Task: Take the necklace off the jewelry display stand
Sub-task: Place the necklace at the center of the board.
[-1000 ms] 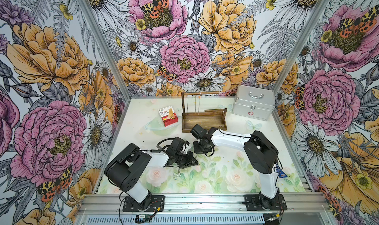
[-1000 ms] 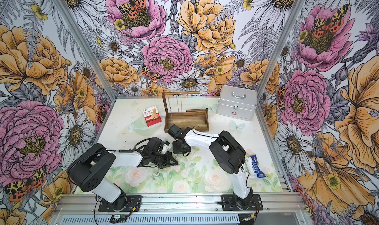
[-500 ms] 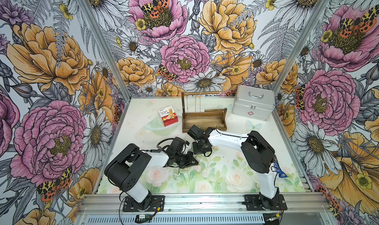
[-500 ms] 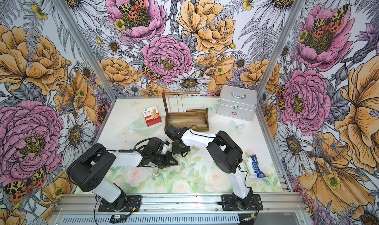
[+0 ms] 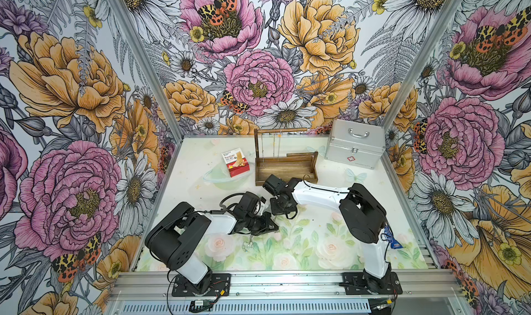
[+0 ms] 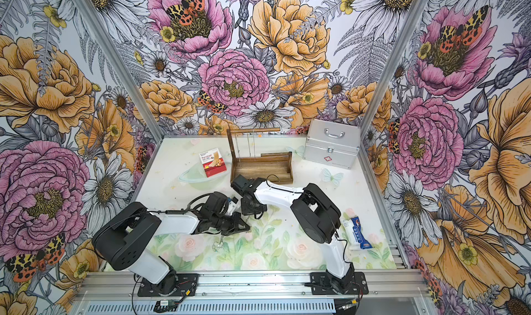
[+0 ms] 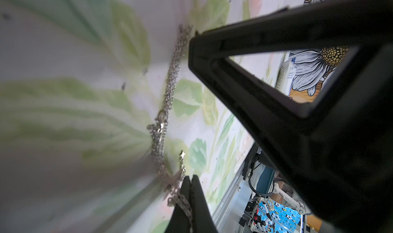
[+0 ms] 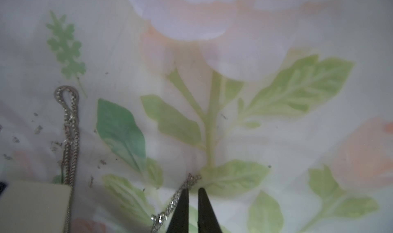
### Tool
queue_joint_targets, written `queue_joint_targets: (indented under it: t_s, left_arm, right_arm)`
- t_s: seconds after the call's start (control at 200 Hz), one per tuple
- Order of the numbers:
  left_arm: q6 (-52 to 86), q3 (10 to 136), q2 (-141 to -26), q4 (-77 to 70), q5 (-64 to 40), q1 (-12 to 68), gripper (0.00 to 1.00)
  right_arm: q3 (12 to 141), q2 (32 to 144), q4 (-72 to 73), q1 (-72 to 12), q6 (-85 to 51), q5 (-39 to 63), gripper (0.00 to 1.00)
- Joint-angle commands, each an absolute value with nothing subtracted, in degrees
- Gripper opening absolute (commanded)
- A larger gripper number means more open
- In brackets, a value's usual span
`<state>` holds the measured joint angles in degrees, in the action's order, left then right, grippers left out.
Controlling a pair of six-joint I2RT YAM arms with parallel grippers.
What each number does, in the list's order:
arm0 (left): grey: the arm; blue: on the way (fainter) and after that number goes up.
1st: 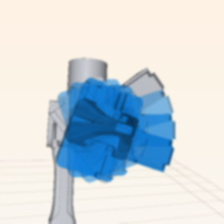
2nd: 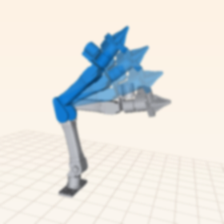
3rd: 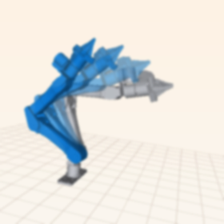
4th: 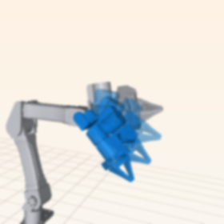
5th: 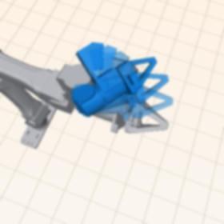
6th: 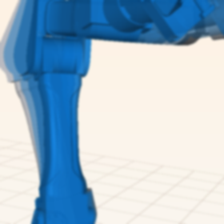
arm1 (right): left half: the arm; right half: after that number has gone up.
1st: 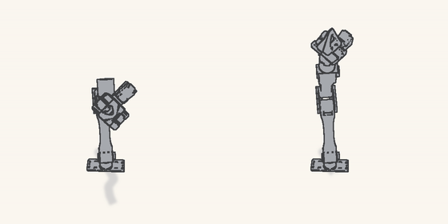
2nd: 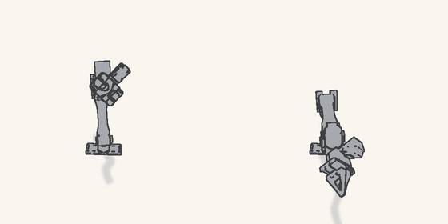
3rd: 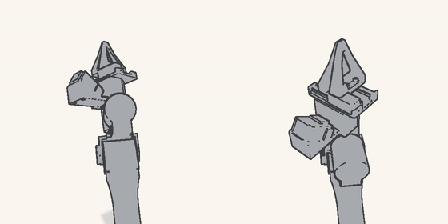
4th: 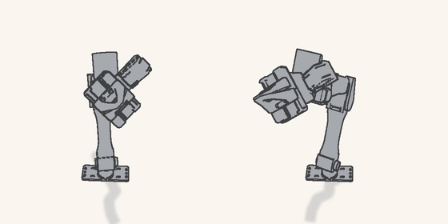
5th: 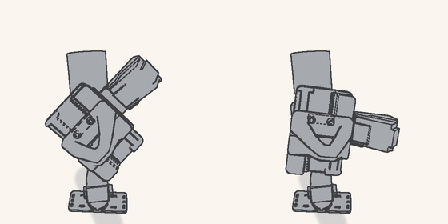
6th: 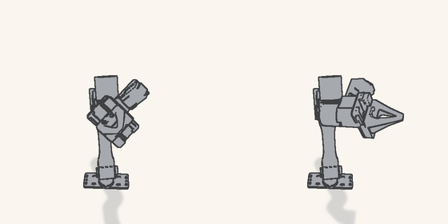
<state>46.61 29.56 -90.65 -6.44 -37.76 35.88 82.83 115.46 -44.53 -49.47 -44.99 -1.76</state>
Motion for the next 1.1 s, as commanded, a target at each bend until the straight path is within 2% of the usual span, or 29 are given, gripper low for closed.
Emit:
queue_joint_targets:
  t_s: [0.0, 0.625, 1.096]
  left_arm:
    - [46.58, 28.94, -89.30, -7.54, -37.46, 36.30, 0.00]
    - [46.49, 29.06, -89.25, -7.48, -37.77, 36.29, 0.00]
    - [46.69, 28.83, -89.01, -7.47, -37.89, 36.30, 0.00]
  right_arm:
    - [83.18, 113.31, -44.33, -49.39, -45.81, -2.67, 0.15]
    - [85.34, 118.29, -44.34, -49.74, -45.81, -1.10, 0.18]
    - [85.08, 119.62, -44.47, -49.70, -45.70, -2.58, 0.11]
